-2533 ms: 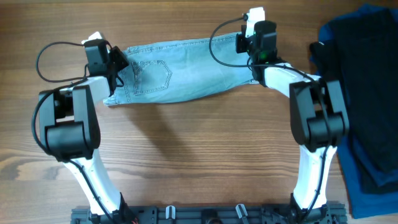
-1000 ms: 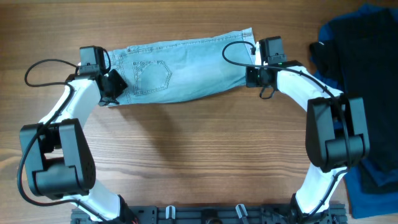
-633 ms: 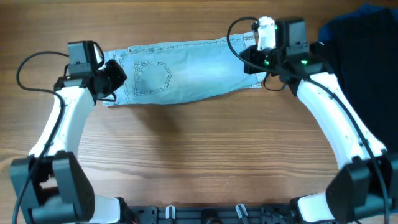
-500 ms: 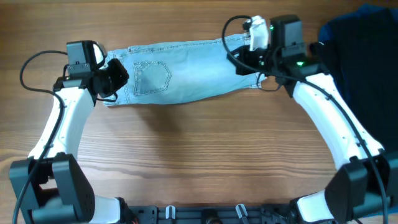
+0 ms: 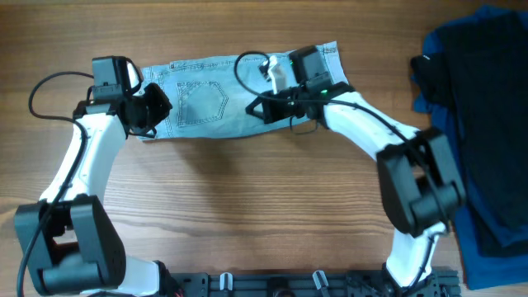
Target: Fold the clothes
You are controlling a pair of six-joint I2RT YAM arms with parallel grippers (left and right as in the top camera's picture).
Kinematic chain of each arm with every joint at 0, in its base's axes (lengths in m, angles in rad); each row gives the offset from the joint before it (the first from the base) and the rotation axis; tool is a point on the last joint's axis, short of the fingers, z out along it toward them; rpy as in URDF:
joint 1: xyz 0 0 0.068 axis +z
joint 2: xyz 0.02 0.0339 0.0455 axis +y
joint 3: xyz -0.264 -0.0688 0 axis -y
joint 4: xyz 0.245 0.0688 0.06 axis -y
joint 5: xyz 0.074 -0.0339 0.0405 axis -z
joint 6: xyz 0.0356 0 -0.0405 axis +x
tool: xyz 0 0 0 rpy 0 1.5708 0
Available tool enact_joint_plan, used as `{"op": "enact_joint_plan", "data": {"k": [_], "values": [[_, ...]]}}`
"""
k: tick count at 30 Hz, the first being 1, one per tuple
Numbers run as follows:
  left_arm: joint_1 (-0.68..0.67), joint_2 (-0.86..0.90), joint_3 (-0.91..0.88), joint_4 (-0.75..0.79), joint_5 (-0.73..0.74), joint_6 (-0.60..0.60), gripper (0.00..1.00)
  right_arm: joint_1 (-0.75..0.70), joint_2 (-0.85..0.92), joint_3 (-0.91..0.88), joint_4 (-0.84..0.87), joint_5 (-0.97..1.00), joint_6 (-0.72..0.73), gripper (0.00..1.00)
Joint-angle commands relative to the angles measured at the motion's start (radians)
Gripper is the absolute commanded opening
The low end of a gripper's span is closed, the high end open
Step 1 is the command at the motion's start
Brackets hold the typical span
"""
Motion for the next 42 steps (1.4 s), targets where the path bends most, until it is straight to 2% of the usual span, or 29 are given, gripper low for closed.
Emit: {"op": "enact_joint_plan", "data": {"k": [1, 4, 8, 17, 21, 29, 36, 42], "values": [[0.003, 0.047, 0.009, -0.002, -0.025, 0.029, 0.05, 0.013, 0.104, -0.005, 0.048, -0.042, 0.106, 0.04], [0.003, 0.074, 0.009, -0.002, -0.025, 0.029, 0.04, 0.013, 0.174, -0.005, 0.065, -0.027, 0.177, 0.04], [0.003, 0.091, 0.009, -0.03, -0.025, 0.03, 0.04, 0.013, 0.187, -0.005, 0.033, -0.022, 0.179, 0.04], [0.003, 0.091, 0.009, -0.083, -0.025, 0.032, 0.04, 0.014, -0.062, 0.0, 0.1, -0.023, 0.191, 0.04], [0.003, 0.091, 0.009, -0.083, -0.026, 0.033, 0.05, 0.023, -0.088, -0.001, 0.173, 0.026, 0.233, 0.04], [0.003, 0.091, 0.009, -0.083, -0.025, 0.032, 0.06, 0.12, -0.003, -0.001, 0.251, 0.225, 0.239, 0.05], [0.003, 0.091, 0.009, -0.087, -0.025, 0.032, 0.06, 0.23, 0.145, -0.001, 0.261, 0.558, 0.276, 0.05], [0.003, 0.091, 0.009, -0.087, -0.025, 0.032, 0.05, 0.237, 0.191, -0.001, 0.253, 0.526, 0.273, 0.04]]}}
